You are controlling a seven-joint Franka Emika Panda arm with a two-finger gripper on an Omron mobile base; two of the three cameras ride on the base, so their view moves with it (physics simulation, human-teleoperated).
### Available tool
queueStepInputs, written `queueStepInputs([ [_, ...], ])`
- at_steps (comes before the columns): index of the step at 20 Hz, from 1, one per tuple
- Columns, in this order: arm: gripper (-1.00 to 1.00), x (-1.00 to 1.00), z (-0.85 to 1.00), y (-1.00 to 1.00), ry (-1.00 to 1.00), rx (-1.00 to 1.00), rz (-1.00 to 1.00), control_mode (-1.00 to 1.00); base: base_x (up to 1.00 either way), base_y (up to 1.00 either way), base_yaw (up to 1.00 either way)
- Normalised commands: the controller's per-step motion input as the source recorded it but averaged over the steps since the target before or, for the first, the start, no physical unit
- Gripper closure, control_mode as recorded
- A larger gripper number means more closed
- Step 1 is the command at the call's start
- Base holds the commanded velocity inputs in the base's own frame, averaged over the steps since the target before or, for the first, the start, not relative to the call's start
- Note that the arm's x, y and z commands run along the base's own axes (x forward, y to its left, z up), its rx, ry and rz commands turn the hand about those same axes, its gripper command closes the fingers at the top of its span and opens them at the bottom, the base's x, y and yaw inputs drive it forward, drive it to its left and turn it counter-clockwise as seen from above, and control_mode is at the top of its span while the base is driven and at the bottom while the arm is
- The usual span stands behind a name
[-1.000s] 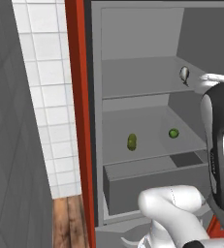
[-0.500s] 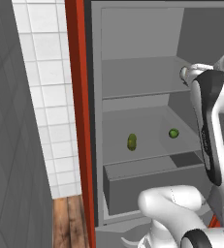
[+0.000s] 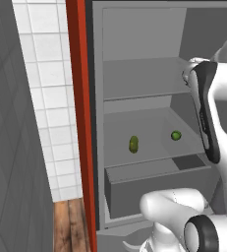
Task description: Gather the cucumber and avocado from the fridge and place them on a tray on the dining counter. Then gather the fishs from the fridge and place them on the other tray.
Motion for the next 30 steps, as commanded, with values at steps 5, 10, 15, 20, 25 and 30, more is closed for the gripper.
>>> queueStepInputs([
  [5, -1.00, 0.44, -0.13, -0.29, 0.00, -0.01, 0.00, -1.00, 0.00, 0.00, 0.00],
  [10, -1.00, 0.44, -0.18, -0.09, 0.01, -0.03, 0.00, -1.00, 0.00, 0.00, 0.00],
  [15, -1.00, 0.60, -0.14, -0.01, 0.01, -0.02, 0.00, -1.00, 0.00, 0.00, 0.00],
  [20, -1.00, 0.56, -0.03, -0.10, 0.08, 0.00, 0.00, -1.00, 0.00, 0.00, 0.00],
  [25, -1.00, 0.52, 0.00, -0.23, 0.12, 0.00, 0.00, -1.00, 0.00, 0.00, 0.00],
  [30, -1.00, 0.52, -0.08, -0.28, 0.06, 0.00, 0.00, -1.00, 0.00, 0.00, 0.00],
])
